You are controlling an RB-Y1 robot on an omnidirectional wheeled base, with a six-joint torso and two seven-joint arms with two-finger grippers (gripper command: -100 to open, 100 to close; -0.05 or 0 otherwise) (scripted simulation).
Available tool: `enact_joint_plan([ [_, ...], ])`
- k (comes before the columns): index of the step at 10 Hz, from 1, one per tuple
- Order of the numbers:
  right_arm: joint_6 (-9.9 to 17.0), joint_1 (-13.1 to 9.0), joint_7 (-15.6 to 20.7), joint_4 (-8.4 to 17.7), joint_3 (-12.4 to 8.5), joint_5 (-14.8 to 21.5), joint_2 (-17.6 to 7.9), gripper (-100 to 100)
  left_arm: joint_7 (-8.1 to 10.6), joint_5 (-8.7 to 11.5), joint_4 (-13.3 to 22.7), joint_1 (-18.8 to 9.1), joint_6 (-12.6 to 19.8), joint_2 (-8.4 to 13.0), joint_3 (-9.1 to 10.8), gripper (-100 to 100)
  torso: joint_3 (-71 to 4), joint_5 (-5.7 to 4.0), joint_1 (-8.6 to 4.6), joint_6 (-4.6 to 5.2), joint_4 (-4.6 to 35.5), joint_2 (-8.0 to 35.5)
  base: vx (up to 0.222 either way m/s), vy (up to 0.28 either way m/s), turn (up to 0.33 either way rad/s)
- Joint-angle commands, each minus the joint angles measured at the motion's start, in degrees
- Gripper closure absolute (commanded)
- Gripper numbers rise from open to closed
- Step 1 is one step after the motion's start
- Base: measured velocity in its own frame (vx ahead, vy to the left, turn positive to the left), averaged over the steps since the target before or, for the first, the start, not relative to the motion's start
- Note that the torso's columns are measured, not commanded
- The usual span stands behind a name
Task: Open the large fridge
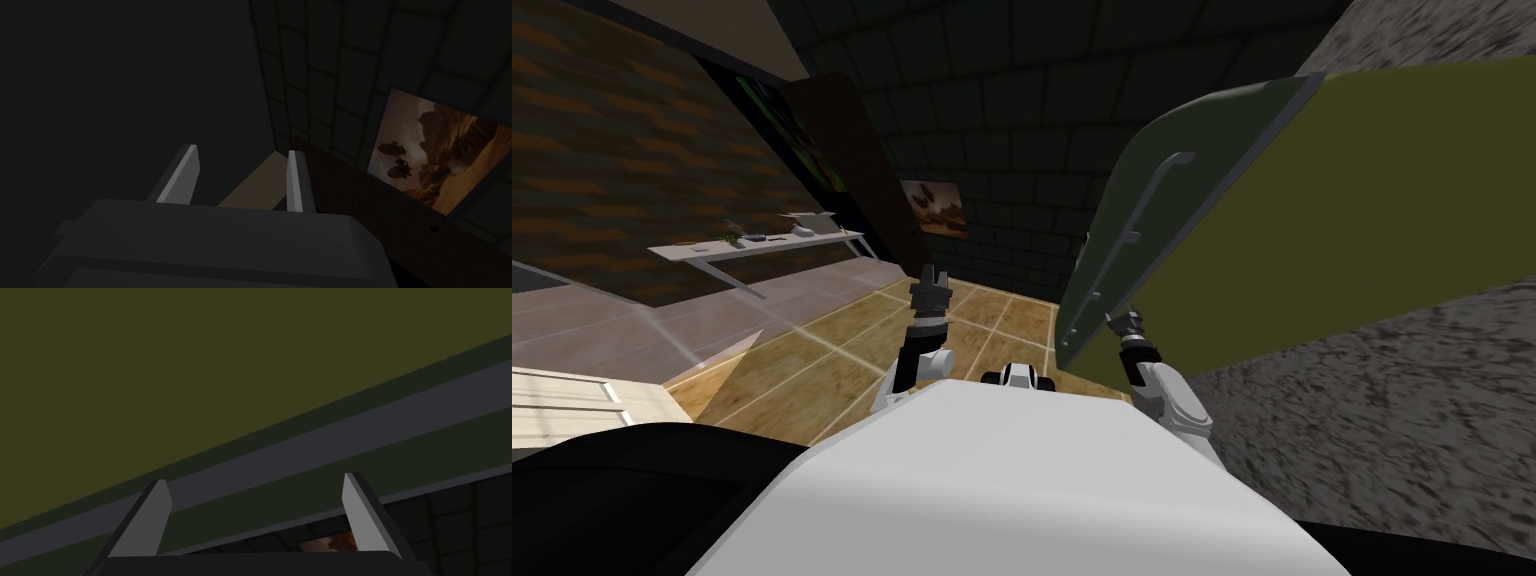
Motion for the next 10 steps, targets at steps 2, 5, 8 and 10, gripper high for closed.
enact_joint_plan([
  [2, 1.05, -1.71, 3.87, 1.87, 0.63, 3.02, -1.04, -100, 0.0, 0.0, 0.0, 0.0, 0.0, 0.0, 0.0, 0, -0.12, 0.18, -0.26, 0.22, -0.04, -0.12, -0.007, 0.084, 0.048],
  [5, 1.99, -2.56, 6.62, 3.18, 0.74, 5.3, -1.78, -100, 0.0, 0.0, 0.0, 0.0, 0.0, 0.01, 0.01, 0, -0.4, 0.46, -0.14, 0.29, -0.23, -0.48, 0.005, 0.036, 0.028],
  [8, 1.99, -2.56, 6.62, 3.18, 0.74, 5.3, -1.78, -100, 0.0, 0.0, 0.0, 0.0, 0.0, 0.01, 0.01, 0, -0.5, 0.61, 0.05, 0.26, -0.33, -0.59, -0.003, 0.008, 0.003],
  [10, 2.38, -2.9, 7.76, 3.71, 0.78, 6.27, -2.12, -100, 0.0, 0.0, 0.0, 0.0, 0.0, 0.01, 0.01, 0, -0.59, 0.69, 0.14, 0.21, -0.39, -0.7, 0.004, 0.018, 0.014],
])
